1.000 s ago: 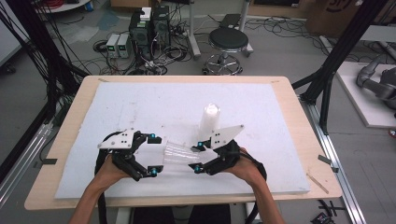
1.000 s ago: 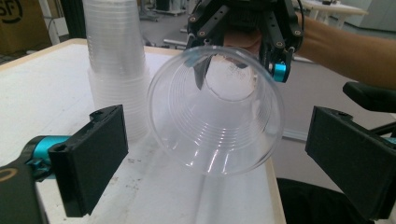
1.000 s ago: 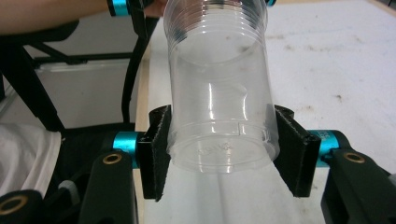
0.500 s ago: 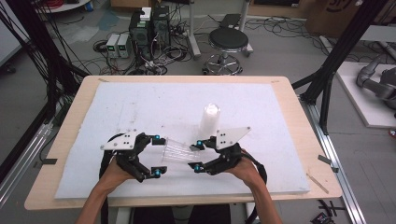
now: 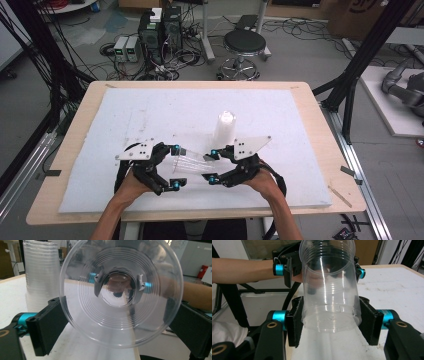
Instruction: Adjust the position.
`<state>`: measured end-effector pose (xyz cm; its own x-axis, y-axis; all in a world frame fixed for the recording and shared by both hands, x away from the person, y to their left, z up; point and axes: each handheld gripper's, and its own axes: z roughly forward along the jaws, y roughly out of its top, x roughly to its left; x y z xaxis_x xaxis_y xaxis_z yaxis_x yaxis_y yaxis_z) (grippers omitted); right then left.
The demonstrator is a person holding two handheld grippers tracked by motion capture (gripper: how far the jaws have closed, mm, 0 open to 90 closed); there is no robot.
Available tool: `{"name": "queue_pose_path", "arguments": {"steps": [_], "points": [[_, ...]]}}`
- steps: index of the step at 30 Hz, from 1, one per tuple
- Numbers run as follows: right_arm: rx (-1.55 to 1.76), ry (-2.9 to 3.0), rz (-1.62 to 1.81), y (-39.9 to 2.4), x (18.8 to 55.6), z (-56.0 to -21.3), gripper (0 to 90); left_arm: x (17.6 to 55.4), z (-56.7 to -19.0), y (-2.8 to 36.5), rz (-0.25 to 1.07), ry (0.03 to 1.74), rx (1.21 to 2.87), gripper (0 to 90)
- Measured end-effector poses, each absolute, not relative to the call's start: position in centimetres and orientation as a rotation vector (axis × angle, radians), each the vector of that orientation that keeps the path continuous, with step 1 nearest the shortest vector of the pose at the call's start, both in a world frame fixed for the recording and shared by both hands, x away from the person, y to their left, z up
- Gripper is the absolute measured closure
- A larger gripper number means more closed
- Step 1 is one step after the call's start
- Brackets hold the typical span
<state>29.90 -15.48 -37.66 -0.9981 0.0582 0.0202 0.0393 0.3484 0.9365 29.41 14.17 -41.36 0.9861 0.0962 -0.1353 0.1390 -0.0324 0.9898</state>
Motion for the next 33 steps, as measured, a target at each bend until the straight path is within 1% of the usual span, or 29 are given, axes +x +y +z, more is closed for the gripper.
{"name": "queue_pose_path", "arguments": {"steps": [10, 12, 18, 25, 30, 32, 33], "points": [[0.085, 2.561, 1.797, -15.43, 29.95, -37.78, 43.5, 29.67, -40.79, 13.31, -0.045, 0.163, 1.585, 6.0], [0.085, 2.562, 1.802, -15.44, 29.91, -37.76, 43.5, 29.69, -40.81, 13.22, -0.044, 0.154, 1.585, 8.8], [0.076, 2.568, 1.803, -15.30, 29.88, -37.88, 43.5, 29.76, -40.79, 13.33, -0.055, 0.157, 1.571, 10.7], [0.058, 2.565, 1.806, -15.19, 29.96, -37.93, 43.5, 29.73, -40.79, 13.35, -0.060, 0.147, 1.571, 16.7], [0.054, 2.572, 1.807, -15.17, 29.98, -37.96, 43.5, 29.67, -40.74, 13.41, -0.053, 0.130, 1.565, 24.2], [0.047, 2.570, 1.805, -15.14, 30.01, -37.98, 43.5, 29.69, -40.77, 13.55, -0.044, 0.133, 1.559, 29.1], [0.050, 2.569, 1.808, -15.12, 29.99, -37.99, 43.5, 29.69, -40.78, 13.56, -0.047, 0.132, 1.558, 29.4]]}}
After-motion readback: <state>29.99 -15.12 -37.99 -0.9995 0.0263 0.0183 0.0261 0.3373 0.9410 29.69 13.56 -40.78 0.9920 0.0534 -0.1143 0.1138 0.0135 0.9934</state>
